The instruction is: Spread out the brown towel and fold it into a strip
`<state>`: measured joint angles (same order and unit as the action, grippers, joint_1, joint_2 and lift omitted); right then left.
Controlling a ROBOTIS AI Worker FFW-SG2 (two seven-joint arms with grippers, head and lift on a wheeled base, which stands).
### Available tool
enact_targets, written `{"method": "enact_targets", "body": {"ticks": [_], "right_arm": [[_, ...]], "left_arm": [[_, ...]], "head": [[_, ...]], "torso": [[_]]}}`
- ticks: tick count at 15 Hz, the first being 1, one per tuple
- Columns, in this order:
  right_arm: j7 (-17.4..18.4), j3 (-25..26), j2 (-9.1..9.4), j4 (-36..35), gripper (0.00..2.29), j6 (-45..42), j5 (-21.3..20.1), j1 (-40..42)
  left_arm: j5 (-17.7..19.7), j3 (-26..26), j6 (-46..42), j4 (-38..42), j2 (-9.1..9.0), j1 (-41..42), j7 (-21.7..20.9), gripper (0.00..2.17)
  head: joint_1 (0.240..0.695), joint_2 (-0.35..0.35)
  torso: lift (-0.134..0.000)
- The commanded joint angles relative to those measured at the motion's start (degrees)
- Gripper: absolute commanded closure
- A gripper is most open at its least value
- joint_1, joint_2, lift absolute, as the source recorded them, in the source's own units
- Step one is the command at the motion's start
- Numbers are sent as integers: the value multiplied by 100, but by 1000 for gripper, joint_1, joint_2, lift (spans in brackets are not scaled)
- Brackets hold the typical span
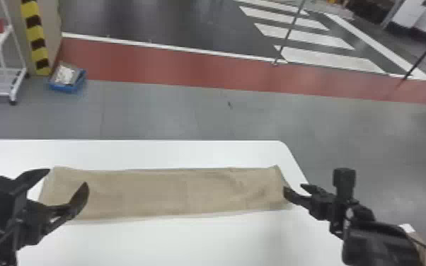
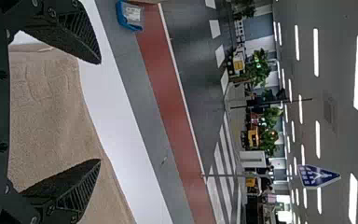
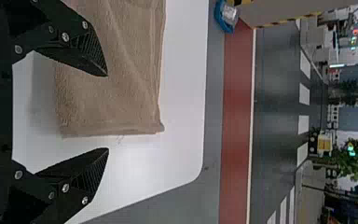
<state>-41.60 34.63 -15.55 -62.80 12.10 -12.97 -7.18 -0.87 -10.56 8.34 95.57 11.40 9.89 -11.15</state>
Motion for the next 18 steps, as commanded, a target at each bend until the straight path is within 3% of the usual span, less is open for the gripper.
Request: {"method": "enact_targets", "body": {"ticks": [1,3,4,9,18], "right_arm": [[-147,-61,175,-232,900,105,-39,-47],[-138,-149,263,-232,1801,87,-74,-135],[-129,-228,263,-215,1872,87,-91,-188],[-59,-404,281,-100,1889,228,-390,-293],[-182,-545,228,-92,1889,966,-645,-311]], "left_arm": [[7,-201,-12,-434,-156,-286,69,805],[7,-368,6,-741,-209,-488,78,1656],[7,-465,41,-891,-226,-602,87,1916],[-142,-623,322,-1769,-253,-1077,421,1919],[-379,-667,1307,-1840,-217,-1130,667,1919]], "head": [[695,-350],[695,-350],[695,-350],[695,-350],[695,-333]], "torso": [[0],[0],[0],[0],[0]]}}
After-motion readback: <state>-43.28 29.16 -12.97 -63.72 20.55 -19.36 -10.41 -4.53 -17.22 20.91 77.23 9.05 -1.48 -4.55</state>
